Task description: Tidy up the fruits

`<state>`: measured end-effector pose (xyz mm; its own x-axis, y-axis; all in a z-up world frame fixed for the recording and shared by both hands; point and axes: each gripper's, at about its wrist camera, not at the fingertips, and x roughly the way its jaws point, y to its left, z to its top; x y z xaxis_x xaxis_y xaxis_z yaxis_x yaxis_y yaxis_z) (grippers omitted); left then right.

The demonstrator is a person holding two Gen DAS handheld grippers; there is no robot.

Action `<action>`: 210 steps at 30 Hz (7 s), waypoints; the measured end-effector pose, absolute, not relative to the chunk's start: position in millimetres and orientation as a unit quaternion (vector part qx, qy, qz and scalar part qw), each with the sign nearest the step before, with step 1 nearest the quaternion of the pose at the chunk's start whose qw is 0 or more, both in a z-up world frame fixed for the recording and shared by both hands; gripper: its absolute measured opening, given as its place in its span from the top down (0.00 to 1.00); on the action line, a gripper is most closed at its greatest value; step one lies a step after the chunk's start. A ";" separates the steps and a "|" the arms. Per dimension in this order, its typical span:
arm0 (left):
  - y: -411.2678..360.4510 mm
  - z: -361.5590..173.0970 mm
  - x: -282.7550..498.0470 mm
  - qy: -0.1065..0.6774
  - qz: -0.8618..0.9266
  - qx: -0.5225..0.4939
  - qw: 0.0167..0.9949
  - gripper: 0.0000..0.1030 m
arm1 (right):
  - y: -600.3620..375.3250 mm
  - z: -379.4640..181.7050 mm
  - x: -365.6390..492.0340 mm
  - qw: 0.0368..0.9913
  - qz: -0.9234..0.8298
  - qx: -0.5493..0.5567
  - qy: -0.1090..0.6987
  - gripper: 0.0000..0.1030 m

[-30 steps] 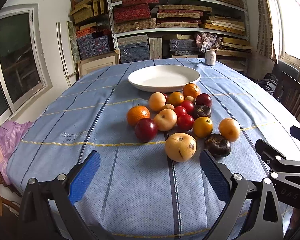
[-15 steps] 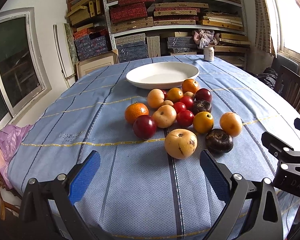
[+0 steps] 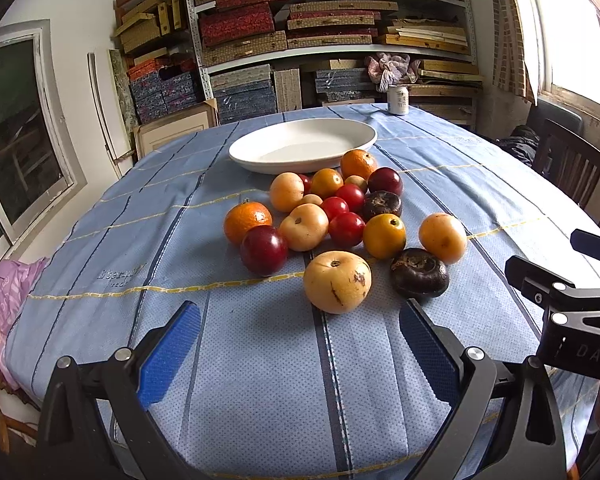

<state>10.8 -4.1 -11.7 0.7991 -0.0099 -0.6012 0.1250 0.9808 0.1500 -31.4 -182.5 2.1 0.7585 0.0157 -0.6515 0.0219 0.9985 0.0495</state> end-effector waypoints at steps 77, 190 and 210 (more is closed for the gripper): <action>-11.4 -40.3 75.0 0.394 -0.149 0.035 0.906 0.54 | -165.1 -12.8 40.7 0.894 0.203 0.075 0.393 0.60; 22.6 15.6 90.0 0.339 -0.162 0.026 0.927 0.60 | -166.2 46.1 41.2 0.931 0.185 0.013 0.313 0.58; 36.0 29.1 290.3 0.365 -0.036 0.031 0.930 0.60 | -146.6 48.9 259.8 0.925 0.173 0.002 0.338 0.58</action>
<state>290.3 36.0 29.1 0.7310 -0.0448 -0.6809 0.0900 0.9955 0.0311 259.8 -146.6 48.9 0.7112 0.3206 -0.6256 -0.3184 0.9403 0.1200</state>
